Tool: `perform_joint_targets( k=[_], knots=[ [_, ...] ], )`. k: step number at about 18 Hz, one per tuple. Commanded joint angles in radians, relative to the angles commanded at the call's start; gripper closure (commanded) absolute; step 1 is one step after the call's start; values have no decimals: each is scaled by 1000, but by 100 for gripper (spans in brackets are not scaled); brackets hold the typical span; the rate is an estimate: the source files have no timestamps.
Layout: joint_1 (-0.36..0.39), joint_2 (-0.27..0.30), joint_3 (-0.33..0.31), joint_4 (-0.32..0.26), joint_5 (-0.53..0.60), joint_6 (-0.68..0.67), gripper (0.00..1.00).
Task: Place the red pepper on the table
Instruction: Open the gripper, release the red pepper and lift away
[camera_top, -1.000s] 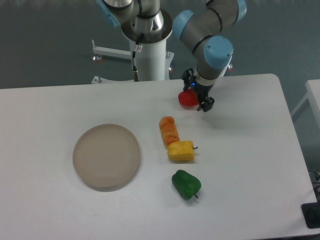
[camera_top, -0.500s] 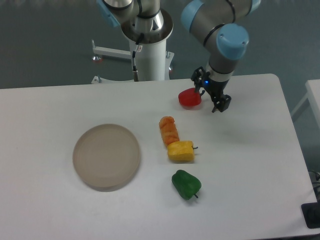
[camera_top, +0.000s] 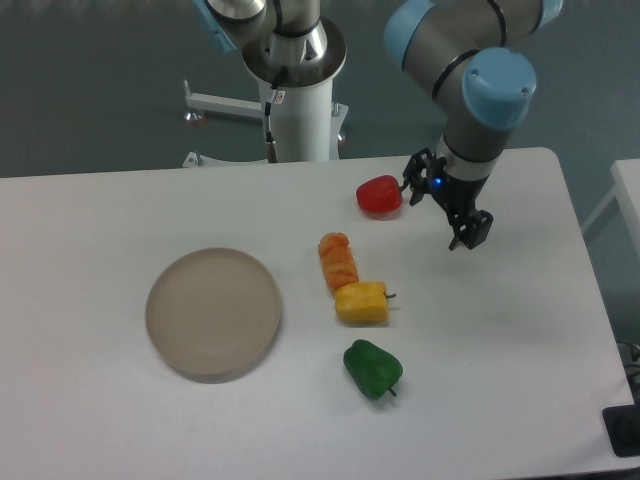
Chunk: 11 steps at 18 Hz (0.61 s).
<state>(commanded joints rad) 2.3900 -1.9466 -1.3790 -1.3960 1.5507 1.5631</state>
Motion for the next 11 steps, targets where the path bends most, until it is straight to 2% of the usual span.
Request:
perform_joint_targets(
  k=[3, 11],
  knots=[
    [-29, -18, 15, 3, 26, 0, 0],
    [-28, -17, 17, 2, 14, 2, 0]
  ],
)
